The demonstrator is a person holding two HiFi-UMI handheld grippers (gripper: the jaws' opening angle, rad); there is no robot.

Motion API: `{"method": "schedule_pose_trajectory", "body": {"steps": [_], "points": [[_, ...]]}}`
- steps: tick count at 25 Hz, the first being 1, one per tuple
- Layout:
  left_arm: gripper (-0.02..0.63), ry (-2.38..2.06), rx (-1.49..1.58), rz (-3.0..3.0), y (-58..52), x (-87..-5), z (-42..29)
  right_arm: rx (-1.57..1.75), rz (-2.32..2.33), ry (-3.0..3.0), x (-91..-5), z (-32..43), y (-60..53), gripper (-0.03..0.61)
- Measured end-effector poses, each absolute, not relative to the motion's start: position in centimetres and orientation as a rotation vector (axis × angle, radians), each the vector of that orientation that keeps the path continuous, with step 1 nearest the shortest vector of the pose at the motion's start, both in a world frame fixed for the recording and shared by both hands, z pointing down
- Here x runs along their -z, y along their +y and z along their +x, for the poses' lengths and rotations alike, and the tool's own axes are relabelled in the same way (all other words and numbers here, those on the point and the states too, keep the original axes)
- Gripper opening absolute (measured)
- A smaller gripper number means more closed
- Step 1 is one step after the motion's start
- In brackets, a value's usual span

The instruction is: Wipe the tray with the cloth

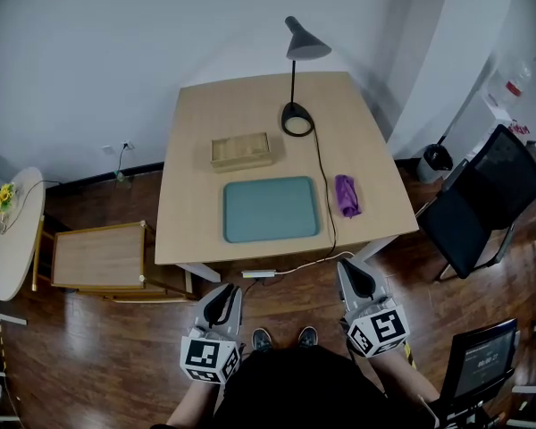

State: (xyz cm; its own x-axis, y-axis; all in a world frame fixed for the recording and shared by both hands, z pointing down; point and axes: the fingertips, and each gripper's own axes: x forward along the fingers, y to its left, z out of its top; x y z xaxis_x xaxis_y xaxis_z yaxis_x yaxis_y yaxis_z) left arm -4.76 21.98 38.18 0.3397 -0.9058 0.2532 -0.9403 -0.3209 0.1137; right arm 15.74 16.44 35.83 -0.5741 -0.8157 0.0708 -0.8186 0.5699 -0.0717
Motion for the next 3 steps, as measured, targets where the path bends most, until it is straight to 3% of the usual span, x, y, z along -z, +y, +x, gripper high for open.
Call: {"method": "schedule_pose_trajectory", "body": {"steps": [3], "points": [[0.061, -1.661, -0.206, 2.376, 22.17, -38.19, -4.53, -0.145, 1.438, -2.759, -35.76, 15.85, 16.68, 0.005]]}}
